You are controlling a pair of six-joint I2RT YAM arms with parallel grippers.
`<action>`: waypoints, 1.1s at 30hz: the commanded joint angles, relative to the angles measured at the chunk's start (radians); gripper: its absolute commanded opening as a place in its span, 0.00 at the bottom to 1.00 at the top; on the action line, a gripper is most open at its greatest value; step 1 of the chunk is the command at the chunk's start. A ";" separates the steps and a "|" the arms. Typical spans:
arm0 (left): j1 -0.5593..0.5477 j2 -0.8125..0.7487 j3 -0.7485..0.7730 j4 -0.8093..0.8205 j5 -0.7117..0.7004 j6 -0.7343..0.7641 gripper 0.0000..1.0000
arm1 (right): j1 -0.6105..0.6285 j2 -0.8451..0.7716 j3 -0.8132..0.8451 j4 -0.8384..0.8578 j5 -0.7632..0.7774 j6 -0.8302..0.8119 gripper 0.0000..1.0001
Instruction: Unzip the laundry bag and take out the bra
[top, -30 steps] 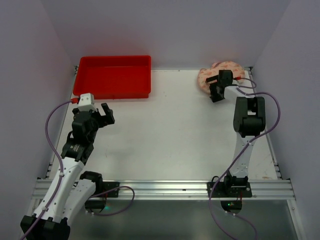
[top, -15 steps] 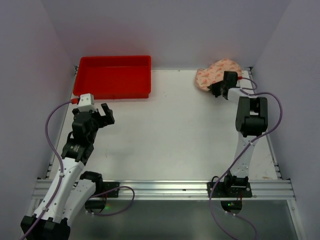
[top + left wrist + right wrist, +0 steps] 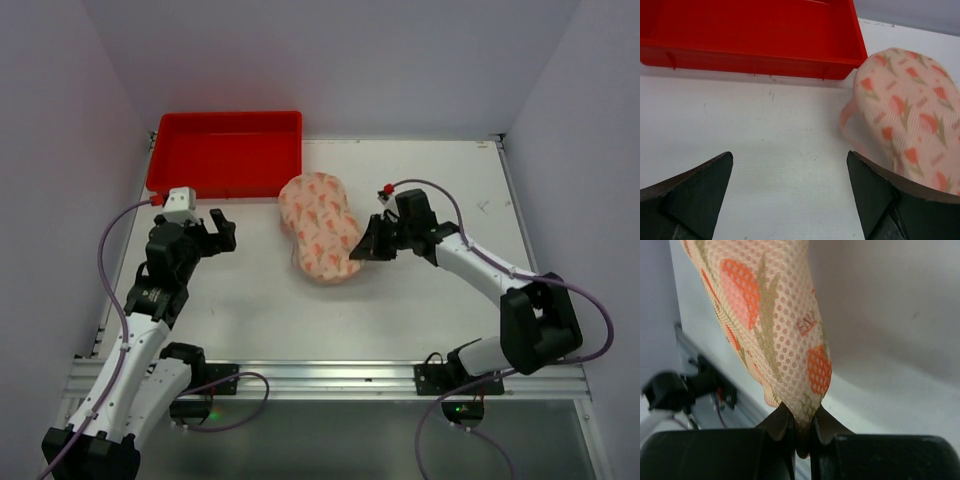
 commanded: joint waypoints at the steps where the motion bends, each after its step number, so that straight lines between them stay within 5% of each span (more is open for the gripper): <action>1: -0.006 0.017 0.040 0.027 0.074 0.007 1.00 | 0.034 -0.084 -0.081 -0.149 -0.170 -0.179 0.01; 3: -0.006 0.026 0.051 0.018 0.104 0.006 1.00 | 0.034 -0.134 -0.115 -0.202 -0.187 -0.214 0.31; 5: -0.006 0.030 0.054 0.018 0.129 0.004 1.00 | 0.031 -0.168 -0.116 -0.225 0.027 -0.183 0.50; 6: -0.006 0.036 0.055 0.019 0.141 0.004 1.00 | 0.019 -0.208 -0.118 -0.224 0.126 -0.119 0.69; 10: -0.006 0.060 0.066 0.007 0.175 -0.009 1.00 | -0.012 -0.302 -0.124 -0.157 0.363 -0.003 0.90; 15: -0.006 0.117 0.069 -0.022 0.280 -0.103 1.00 | -0.012 -0.288 -0.104 -0.116 0.354 -0.073 0.92; 20: -0.067 0.204 -0.020 0.076 0.479 -0.357 0.98 | -0.012 -0.143 -0.088 -0.137 0.216 -0.077 0.90; 28: -0.334 0.511 0.129 0.033 0.284 -0.434 0.95 | 0.020 -0.187 -0.198 -0.120 0.244 -0.043 0.90; 33: -0.373 0.633 0.101 0.127 0.192 -0.480 0.95 | 0.046 -0.147 -0.174 -0.103 0.147 -0.060 0.89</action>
